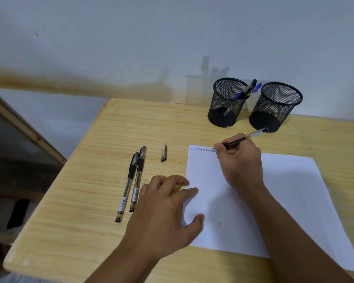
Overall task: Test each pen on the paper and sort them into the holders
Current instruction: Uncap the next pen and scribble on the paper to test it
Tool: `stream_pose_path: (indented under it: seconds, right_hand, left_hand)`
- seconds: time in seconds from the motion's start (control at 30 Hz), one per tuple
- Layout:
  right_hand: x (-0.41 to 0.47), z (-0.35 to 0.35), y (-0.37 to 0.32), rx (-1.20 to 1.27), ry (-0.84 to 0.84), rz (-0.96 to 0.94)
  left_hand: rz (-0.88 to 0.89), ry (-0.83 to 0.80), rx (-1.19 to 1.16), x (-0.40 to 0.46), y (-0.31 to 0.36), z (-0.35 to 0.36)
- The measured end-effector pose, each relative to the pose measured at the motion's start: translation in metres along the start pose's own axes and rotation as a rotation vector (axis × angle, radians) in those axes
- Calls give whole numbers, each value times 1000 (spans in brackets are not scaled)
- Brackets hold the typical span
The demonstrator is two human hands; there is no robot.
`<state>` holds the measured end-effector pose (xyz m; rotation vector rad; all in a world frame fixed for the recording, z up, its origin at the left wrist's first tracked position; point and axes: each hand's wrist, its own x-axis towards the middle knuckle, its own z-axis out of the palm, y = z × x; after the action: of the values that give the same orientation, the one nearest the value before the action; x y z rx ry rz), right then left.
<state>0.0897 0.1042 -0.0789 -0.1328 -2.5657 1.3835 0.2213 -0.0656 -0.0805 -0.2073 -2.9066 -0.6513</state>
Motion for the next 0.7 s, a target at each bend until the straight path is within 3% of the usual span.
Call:
stream_pose_path:
  seconds: [0.43,0.7]
  right_hand:
    - [-1,-2,2,18,-6,-39]
    - [-1,-9,3,268,-3,92]
  left_hand:
    - [2,-2,-11,0,-1,1]
    - [-2,-26,10,0,-1,0]
